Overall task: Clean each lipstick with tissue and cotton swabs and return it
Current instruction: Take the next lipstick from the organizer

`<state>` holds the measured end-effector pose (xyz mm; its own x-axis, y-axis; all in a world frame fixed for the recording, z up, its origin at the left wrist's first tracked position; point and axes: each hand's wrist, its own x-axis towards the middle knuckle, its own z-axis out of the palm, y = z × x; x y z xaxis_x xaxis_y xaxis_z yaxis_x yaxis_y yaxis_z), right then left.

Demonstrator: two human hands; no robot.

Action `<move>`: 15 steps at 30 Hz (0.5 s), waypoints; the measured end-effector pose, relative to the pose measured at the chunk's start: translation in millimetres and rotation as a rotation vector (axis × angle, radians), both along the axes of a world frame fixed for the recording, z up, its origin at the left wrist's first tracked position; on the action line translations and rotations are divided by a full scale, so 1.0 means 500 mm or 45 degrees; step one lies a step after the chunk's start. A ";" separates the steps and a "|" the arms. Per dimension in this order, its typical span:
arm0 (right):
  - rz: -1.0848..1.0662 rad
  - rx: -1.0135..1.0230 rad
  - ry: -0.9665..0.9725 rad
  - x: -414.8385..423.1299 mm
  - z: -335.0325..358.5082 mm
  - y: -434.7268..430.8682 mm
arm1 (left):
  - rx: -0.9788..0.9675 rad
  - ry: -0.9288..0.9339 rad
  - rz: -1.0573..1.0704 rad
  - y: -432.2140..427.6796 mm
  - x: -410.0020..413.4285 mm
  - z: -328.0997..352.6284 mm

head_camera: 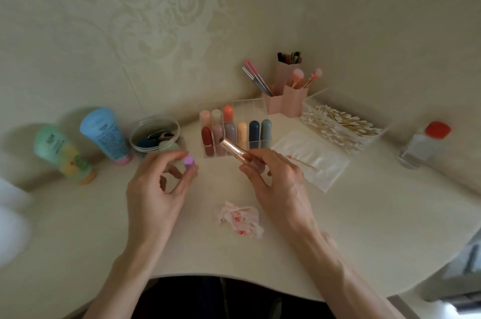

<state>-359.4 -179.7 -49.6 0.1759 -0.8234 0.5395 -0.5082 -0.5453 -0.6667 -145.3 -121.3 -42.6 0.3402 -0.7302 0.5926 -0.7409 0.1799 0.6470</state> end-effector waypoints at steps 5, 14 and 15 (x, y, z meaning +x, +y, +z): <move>0.132 -0.018 -0.008 0.005 0.010 0.010 | 0.135 0.717 -0.397 -0.003 -0.063 0.041; 0.195 0.114 -0.154 0.005 0.012 0.012 | 0.116 1.099 -0.401 -0.029 -0.083 0.052; 0.193 0.172 -0.218 0.005 0.014 0.012 | 0.109 1.132 -0.389 -0.029 -0.082 0.051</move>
